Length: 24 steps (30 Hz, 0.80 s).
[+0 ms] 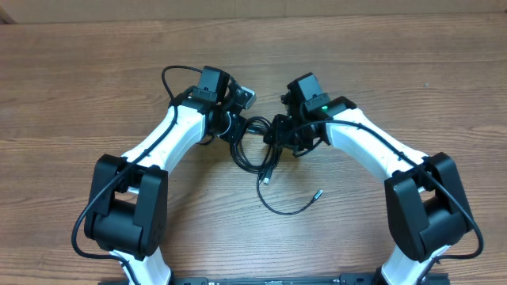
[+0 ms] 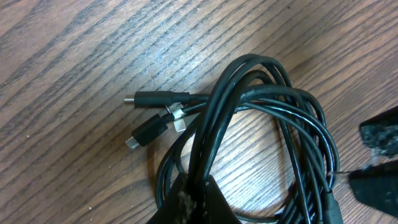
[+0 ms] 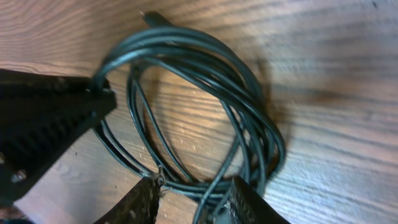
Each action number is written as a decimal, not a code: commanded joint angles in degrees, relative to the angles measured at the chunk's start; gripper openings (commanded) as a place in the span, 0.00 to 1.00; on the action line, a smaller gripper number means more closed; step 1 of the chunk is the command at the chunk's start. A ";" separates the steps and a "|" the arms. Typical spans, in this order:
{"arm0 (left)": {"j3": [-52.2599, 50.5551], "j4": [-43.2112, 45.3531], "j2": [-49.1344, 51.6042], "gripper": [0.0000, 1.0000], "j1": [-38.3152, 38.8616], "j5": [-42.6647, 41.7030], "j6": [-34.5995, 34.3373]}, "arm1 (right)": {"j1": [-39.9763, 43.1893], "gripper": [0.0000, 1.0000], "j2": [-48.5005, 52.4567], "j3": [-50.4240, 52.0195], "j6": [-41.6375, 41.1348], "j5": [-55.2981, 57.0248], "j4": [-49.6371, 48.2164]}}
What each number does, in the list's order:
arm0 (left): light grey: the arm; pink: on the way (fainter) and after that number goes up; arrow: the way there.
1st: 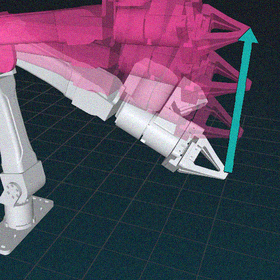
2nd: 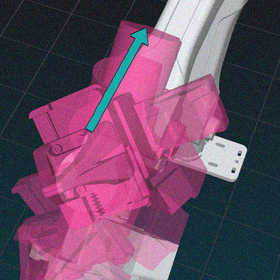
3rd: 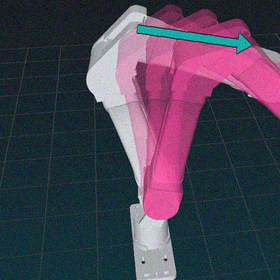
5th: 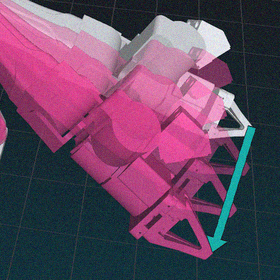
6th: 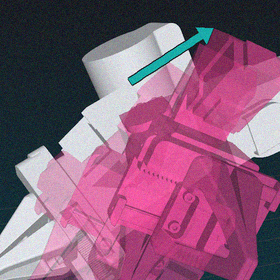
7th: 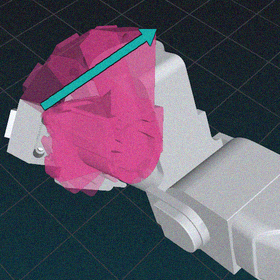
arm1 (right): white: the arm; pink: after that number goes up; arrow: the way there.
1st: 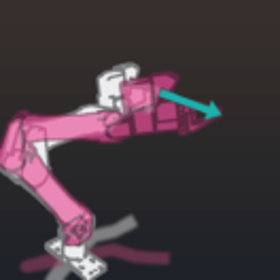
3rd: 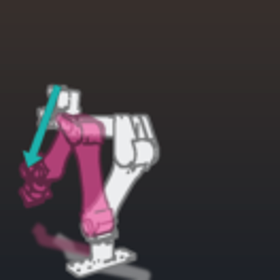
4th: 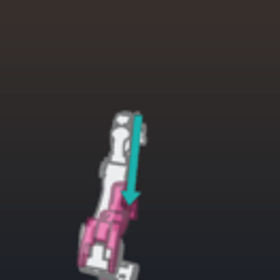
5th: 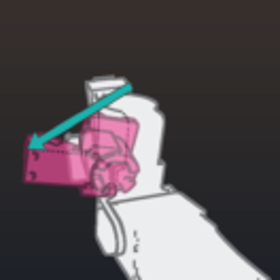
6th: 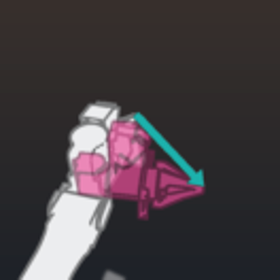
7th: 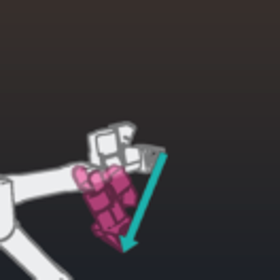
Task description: Untangle cables
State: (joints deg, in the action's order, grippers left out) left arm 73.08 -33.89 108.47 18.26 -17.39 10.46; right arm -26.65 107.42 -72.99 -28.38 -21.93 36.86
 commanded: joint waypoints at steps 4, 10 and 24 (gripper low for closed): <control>1.11 0.28 0.55 0.04 -0.24 0.04 -0.83 | -2.14 0.36 -0.02 0.07 9.99 2.40 -5.07; 1.11 0.20 0.55 0.04 -0.24 0.57 -0.85 | -1.40 0.41 -0.04 -2.29 18.38 -4.79 -5.55; 1.11 -1.09 0.81 0.04 -3.50 -4.87 -3.45 | -1.40 0.70 -1.75 -5.35 39.43 2.43 0.44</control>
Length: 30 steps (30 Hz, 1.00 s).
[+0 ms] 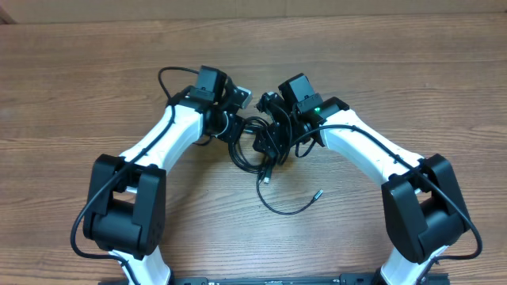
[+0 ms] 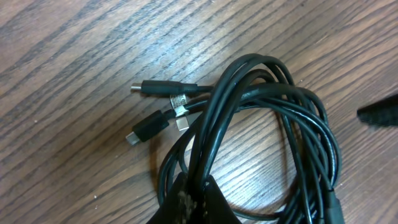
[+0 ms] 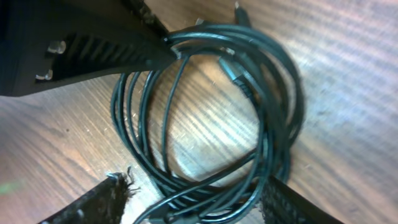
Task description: Untangle cables
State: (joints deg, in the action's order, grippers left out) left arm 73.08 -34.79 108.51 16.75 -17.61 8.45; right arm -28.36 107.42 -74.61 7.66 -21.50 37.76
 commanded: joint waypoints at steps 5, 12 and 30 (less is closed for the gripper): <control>1.11 -0.35 1.81 0.05 -4.79 -10.27 -1.42 | -1.03 0.70 -4.46 -4.55 8.22 3.41 -1.11; 1.11 -0.15 4.31 0.04 -6.95 -14.19 -1.29 | -3.41 0.54 -4.44 -1.09 10.91 3.91 -7.26; 1.11 0.37 4.31 0.04 -8.35 -21.40 3.78 | -3.82 0.56 -3.34 7.08 13.86 3.89 -19.47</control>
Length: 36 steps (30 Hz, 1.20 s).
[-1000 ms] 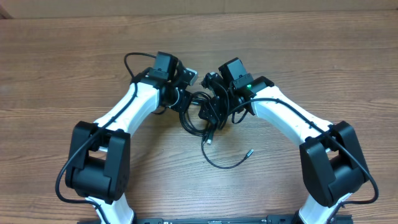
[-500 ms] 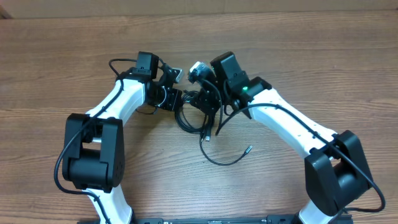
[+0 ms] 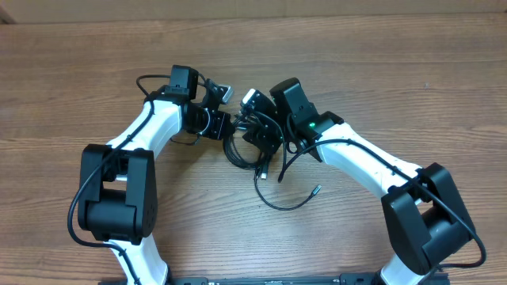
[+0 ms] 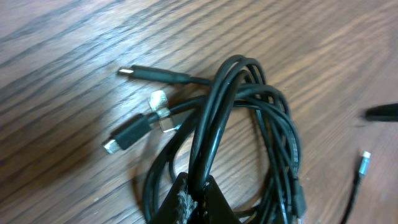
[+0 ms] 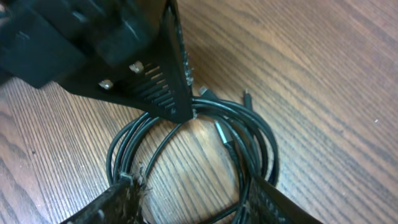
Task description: Untangle cables
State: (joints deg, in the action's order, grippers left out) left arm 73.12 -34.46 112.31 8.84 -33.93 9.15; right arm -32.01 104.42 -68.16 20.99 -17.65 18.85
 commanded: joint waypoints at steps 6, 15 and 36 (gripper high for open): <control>1.07 0.04 0.50 0.04 -0.68 -5.07 3.06 | -0.17 0.57 2.14 0.63 0.50 0.04 -0.59; 1.09 0.11 0.50 0.04 -0.68 -5.05 3.06 | -0.28 0.56 5.03 0.66 0.15 0.04 -0.13; 1.07 0.31 0.50 0.05 -0.68 -5.09 3.04 | -0.11 0.64 7.74 0.66 0.11 0.11 -3.87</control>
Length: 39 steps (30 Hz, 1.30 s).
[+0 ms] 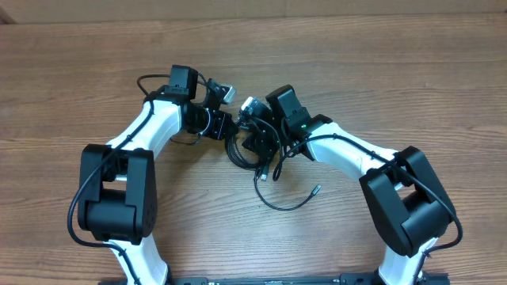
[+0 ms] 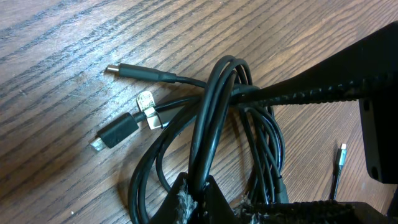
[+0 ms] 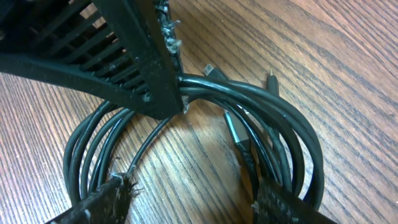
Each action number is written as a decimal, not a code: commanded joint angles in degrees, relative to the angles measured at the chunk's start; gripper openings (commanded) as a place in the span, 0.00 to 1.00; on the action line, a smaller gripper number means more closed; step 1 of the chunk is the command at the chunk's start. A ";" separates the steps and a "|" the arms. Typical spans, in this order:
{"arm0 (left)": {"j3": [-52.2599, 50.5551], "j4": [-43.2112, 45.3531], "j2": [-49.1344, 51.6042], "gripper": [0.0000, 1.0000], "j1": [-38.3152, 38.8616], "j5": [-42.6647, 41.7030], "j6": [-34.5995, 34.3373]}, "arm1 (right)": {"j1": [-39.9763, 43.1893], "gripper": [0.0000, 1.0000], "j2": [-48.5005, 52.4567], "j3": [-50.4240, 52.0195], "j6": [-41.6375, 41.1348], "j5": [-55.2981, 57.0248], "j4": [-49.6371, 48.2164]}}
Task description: Untangle cables
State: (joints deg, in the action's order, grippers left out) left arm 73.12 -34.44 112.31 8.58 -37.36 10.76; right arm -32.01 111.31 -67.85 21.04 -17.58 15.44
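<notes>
A bundle of black cables lies coiled on the wooden table between the two arms. My left gripper is shut on a few thick strands of the coil, and it shows from the other side in the right wrist view as the left gripper. My right gripper is open, its fingers straddling the coil's near side. Free plugs and a silver twist tie stick out of the bundle.
A thin loose cable trails from the bundle toward the front and ends in a small plug. The right gripper's fingers cross the left wrist view close to the coil.
My right gripper has come closer to the coil and to the left gripper; its fingers now fill the right of the left wrist view. The left gripper still holds the same strands.
My left gripper was shut on the coil's strands with the right gripper narrowly open at the opposite side. The right gripper then stood wider open. Later the left arm and bundle had shifted leftward, the right following, and now it straddles the coil.
</notes>
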 commanded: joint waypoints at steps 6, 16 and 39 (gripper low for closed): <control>1.07 0.39 0.50 0.04 -0.39 -1.66 1.42 | -0.11 0.64 3.04 0.35 0.04 5.01 -2.08; 1.09 0.46 0.50 0.04 -0.39 -1.66 1.42 | -0.13 0.66 3.28 0.35 -3.93 4.44 -1.97; 1.07 0.44 0.50 0.04 -0.35 -1.46 1.20 | -0.13 0.63 3.28 0.35 -5.88 -2.01 1.33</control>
State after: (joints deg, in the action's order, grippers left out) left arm 73.12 -34.20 112.31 8.58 -37.54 10.79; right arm -32.01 113.86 -67.85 15.81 -18.70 17.15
